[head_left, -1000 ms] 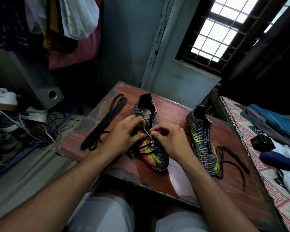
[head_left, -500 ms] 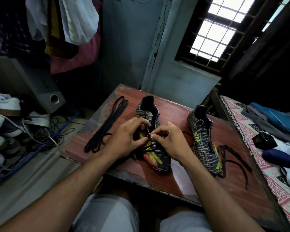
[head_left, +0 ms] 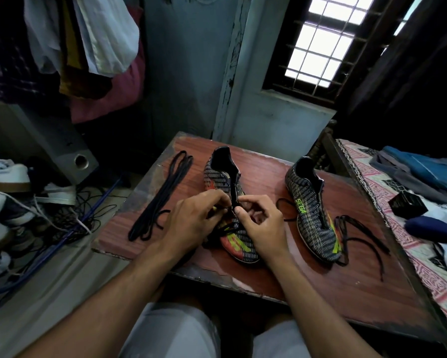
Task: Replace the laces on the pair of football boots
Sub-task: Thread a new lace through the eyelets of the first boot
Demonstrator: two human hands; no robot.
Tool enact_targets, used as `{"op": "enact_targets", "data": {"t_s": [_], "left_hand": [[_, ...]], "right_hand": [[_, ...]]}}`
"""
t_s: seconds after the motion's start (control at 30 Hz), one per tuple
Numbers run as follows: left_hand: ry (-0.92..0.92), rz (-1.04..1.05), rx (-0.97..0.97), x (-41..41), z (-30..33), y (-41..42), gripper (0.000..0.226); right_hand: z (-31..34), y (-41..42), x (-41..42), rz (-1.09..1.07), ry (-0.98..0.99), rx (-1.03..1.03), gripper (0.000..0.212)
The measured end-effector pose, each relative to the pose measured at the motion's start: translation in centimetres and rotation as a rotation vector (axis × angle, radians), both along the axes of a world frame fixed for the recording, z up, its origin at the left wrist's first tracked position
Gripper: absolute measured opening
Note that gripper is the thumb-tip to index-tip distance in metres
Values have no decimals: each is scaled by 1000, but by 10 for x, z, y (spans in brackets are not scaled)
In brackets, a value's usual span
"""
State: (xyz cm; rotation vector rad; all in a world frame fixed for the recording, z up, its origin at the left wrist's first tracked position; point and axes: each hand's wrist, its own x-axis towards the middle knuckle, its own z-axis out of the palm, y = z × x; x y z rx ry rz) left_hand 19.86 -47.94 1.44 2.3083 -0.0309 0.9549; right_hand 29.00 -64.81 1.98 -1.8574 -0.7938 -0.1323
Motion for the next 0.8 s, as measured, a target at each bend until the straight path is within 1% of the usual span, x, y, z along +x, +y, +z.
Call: {"op": "enact_targets", "data": {"t_s": [0.07, 0.1, 0.13, 0.23, 0.27, 0.3, 0.33, 0.37, 0.4, 0.43, 0.5, 0.53, 0.57, 0.63, 0.73, 0.8], "left_hand": [[5, -28, -64, 0, 2, 1, 23], [10, -42, -155, 0, 3, 4, 21], [23, -61, -281, 1, 4, 8, 21], [61, -149, -764, 2, 9, 18, 25], [85, -165, -869, 2, 11, 18, 26], [113, -183, -930, 3, 13, 17, 26], [137, -188, -950, 3, 15, 15, 26], [167, -182, -920, 4, 16, 14, 26], [202, -157, -831, 4, 17, 14, 27], [226, -119, -688, 3, 17, 17, 28], [241, -59, -304, 2, 16, 27, 31], [243, -63, -157, 1, 15, 32, 31], [243, -74, -83, 0, 15, 34, 28], [231, -62, -28, -2, 14, 31, 15], [192, -76, -25, 0, 13, 22, 12], [171, -54, -40, 0, 10, 19, 9]], "right_hand": [[-6, -4, -7, -60, -97, 59, 29], [-7, -4, -9, -48, -121, 50, 34], [-7, -4, -10, -25, -125, 26, 37], [-7, -1, -9, 26, -124, -65, 43], [-7, -1, -8, 29, -117, -77, 45], [-7, -1, -7, 28, -108, -77, 47], [-8, -1, -7, 28, -102, -79, 50], [-8, -2, -6, 28, -98, -81, 52], [-8, -1, -6, 28, -93, -81, 55], [-8, -2, -6, 27, -86, -81, 57], [-7, -1, -7, 23, -72, -77, 59], [-8, -1, -7, 21, -68, -74, 59], [-8, -1, -7, 19, -68, -74, 57], [-8, -1, -7, 12, -64, -66, 52], [-6, -1, -8, 22, -42, -35, 43], [-6, -1, -8, 39, -32, -22, 42]]}}
